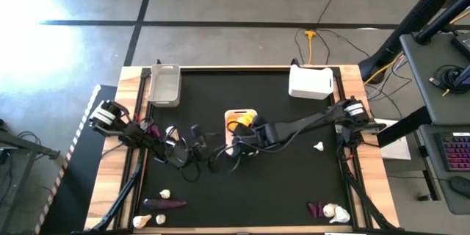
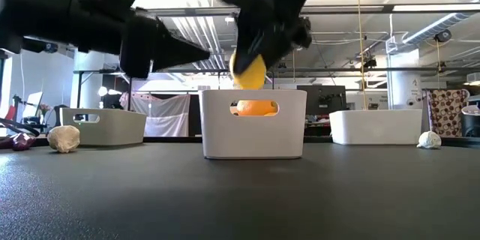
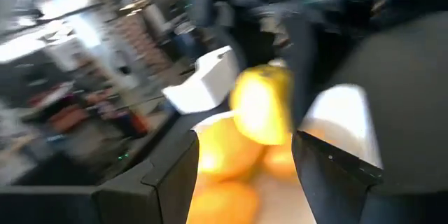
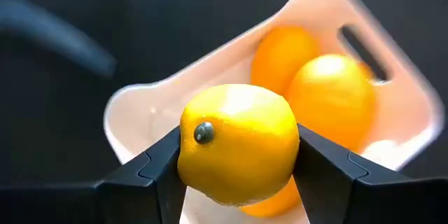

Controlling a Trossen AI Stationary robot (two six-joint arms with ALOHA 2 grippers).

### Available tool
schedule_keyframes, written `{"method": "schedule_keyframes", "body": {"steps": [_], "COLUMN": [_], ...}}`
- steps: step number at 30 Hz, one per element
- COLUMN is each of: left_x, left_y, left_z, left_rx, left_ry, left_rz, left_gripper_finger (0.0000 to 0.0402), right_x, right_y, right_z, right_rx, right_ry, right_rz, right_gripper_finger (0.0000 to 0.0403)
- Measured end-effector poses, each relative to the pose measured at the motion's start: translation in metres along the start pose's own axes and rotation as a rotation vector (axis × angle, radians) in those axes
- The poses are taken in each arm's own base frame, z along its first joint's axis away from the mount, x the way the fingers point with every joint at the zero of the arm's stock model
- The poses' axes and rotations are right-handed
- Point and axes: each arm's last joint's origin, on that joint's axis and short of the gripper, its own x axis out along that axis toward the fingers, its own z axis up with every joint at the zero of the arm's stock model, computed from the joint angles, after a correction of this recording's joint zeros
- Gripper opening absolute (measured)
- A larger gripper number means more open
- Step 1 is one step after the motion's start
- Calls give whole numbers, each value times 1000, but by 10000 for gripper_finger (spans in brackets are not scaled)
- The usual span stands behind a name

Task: Sort produce into baskets
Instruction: Put the lemon into the bottom white bin

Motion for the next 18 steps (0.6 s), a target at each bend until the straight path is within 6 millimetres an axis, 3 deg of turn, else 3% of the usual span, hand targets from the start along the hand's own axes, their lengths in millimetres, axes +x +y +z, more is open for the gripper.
{"method": "schedule_keyframes", "body": {"steps": [10, 18], "left_x": [-2, -2], "left_y": [-1, -1], "left_z": [-4, -4], "left_rx": [58, 62], "left_ry": [46, 50], "left_rz": [51, 51], "left_gripper_finger": [212, 212], "right_x": [31, 48], "right_y": [-2, -1], "right_z": [-6, -13], "right_rx": [-10, -23], "right_ry": [80, 117], "right_rz": [-27, -55], "right_gripper_finger": [215, 247]}}
